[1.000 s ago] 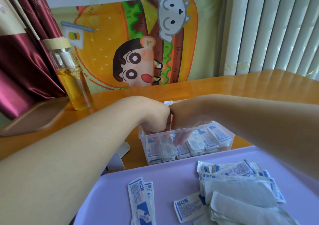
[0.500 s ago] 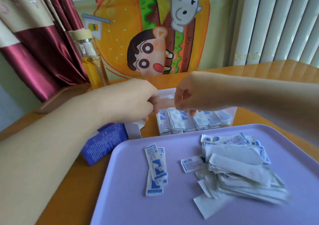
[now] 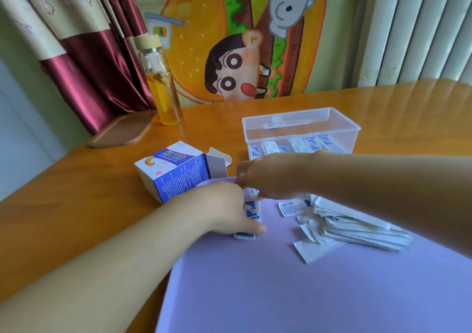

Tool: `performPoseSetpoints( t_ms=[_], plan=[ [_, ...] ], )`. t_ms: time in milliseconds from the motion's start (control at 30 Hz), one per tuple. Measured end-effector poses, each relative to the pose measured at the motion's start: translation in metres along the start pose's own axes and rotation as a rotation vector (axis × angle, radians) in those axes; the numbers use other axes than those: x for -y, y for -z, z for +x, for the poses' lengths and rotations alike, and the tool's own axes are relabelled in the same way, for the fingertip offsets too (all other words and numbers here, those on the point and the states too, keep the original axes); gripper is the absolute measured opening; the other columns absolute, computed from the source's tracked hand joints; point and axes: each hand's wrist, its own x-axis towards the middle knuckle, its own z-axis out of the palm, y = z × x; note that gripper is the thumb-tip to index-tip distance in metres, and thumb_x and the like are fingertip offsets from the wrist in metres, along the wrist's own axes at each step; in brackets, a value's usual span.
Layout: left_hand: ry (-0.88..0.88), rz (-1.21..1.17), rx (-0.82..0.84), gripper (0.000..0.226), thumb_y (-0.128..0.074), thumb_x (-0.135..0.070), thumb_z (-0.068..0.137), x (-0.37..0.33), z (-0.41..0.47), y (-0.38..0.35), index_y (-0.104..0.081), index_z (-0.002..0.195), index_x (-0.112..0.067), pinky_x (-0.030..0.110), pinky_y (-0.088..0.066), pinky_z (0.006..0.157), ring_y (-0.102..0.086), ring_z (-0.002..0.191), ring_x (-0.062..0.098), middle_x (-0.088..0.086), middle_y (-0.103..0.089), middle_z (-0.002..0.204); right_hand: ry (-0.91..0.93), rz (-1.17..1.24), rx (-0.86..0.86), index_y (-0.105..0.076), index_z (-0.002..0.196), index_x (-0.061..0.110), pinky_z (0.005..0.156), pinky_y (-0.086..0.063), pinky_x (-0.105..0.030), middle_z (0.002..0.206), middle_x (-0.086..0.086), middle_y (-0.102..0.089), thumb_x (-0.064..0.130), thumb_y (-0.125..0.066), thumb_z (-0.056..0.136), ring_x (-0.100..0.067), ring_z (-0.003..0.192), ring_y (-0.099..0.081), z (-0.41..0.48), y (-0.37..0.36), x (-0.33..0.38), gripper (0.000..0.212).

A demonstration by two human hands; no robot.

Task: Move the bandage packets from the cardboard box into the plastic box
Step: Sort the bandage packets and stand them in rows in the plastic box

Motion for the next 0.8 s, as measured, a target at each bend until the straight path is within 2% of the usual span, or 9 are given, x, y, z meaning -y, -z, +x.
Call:
performPoseSetpoints(
  t_ms=[67, 167, 267, 400, 533, 633, 733, 800],
  plan=[
    [-0.013, -0.023, -0.002, 0.042, -0.055, -0.063, 0.081, 0.004, 0.001, 0.000, -0.058, 0.090, -0.021, 0.024, -0.048, 0.068, -0.061, 0.085, 0.012, -0.003, -0.065, 0.094, -0.027, 0.042, 0.038, -0.047, 0.133, 0.029, 0.074, -0.034, -0.026, 0.134, 0.000, -0.039, 0.024, -0.056, 0.093, -0.019, 0.108, -0.049, -0.003, 0.003, -0.004, 0.042],
    [0.008, -0.062, -0.007, 0.045, -0.059, -0.060, 0.080, 0.010, 0.001, 0.001, -0.063, 0.100, -0.020, 0.026, -0.051, 0.073, -0.063, 0.088, 0.011, -0.003, -0.067, 0.099, -0.042, 0.114, 0.069, -0.055, 0.122, 0.024, 0.073, -0.029, -0.024, 0.124, 0.000, -0.047, 0.031, -0.063, 0.088, -0.013, 0.100, -0.044, -0.009, 0.006, -0.009, 0.035],
    [0.031, -0.070, -0.004, 0.045, -0.063, -0.053, 0.082, 0.013, 0.001, 0.003, -0.060, 0.114, -0.022, 0.024, -0.051, 0.077, -0.061, 0.095, 0.013, -0.003, -0.065, 0.109, -0.081, 0.245, 0.096, -0.058, 0.115, 0.020, 0.075, -0.034, -0.024, 0.115, -0.002, -0.055, 0.037, -0.069, 0.082, -0.017, 0.107, -0.050, -0.013, 0.005, -0.011, 0.038],
    [0.038, -0.071, 0.002, 0.047, -0.066, -0.048, 0.081, 0.012, 0.004, 0.006, -0.058, 0.119, -0.022, 0.025, -0.052, 0.082, -0.061, 0.098, 0.013, -0.003, -0.064, 0.111, -0.118, 0.349, 0.086, -0.056, 0.118, 0.019, 0.061, -0.033, -0.015, 0.103, 0.008, -0.047, 0.037, -0.073, 0.079, -0.012, 0.093, -0.046, -0.012, 0.004, -0.010, 0.046],
    [0.048, -0.075, 0.032, 0.048, -0.067, -0.051, 0.079, 0.014, 0.009, 0.008, -0.056, 0.116, -0.024, 0.021, -0.050, 0.077, -0.061, 0.094, 0.014, -0.008, -0.063, 0.104, -0.159, 0.387, 0.135, -0.054, 0.120, 0.019, 0.058, -0.032, -0.016, 0.082, 0.015, -0.041, 0.038, -0.071, 0.080, -0.012, 0.085, -0.044, -0.012, 0.005, -0.012, 0.048],
    [0.032, -0.123, 0.025, 0.043, -0.066, -0.048, 0.081, 0.016, 0.011, 0.007, -0.054, 0.116, -0.026, 0.017, -0.047, 0.071, -0.059, 0.092, 0.013, -0.010, -0.057, 0.095, -0.141, 0.365, 0.160, -0.061, 0.113, 0.015, 0.066, -0.037, -0.022, 0.099, 0.005, -0.057, 0.042, -0.068, 0.081, -0.015, 0.089, -0.050, -0.013, 0.004, -0.014, 0.042],
    [0.009, -0.238, -0.100, 0.029, -0.066, -0.042, 0.084, 0.019, 0.013, 0.002, -0.054, 0.106, -0.028, 0.015, -0.041, 0.059, -0.056, 0.081, 0.010, -0.011, -0.054, 0.089, -0.161, 0.423, 0.087, -0.065, 0.101, 0.015, 0.072, -0.038, -0.026, 0.107, -0.003, -0.061, 0.038, -0.067, 0.083, -0.018, 0.091, -0.053, -0.013, -0.001, -0.015, 0.029],
    [0.000, -0.394, -0.270, 0.022, -0.066, -0.039, 0.085, 0.021, 0.015, -0.002, -0.055, 0.100, -0.028, 0.015, -0.040, 0.056, -0.054, 0.076, 0.008, -0.011, -0.054, 0.084, -0.203, 0.465, -0.055, -0.067, 0.096, 0.013, 0.065, -0.038, -0.026, 0.098, -0.004, -0.062, 0.032, -0.067, 0.084, -0.018, 0.085, -0.052, -0.013, -0.004, -0.014, 0.023]
  ],
)
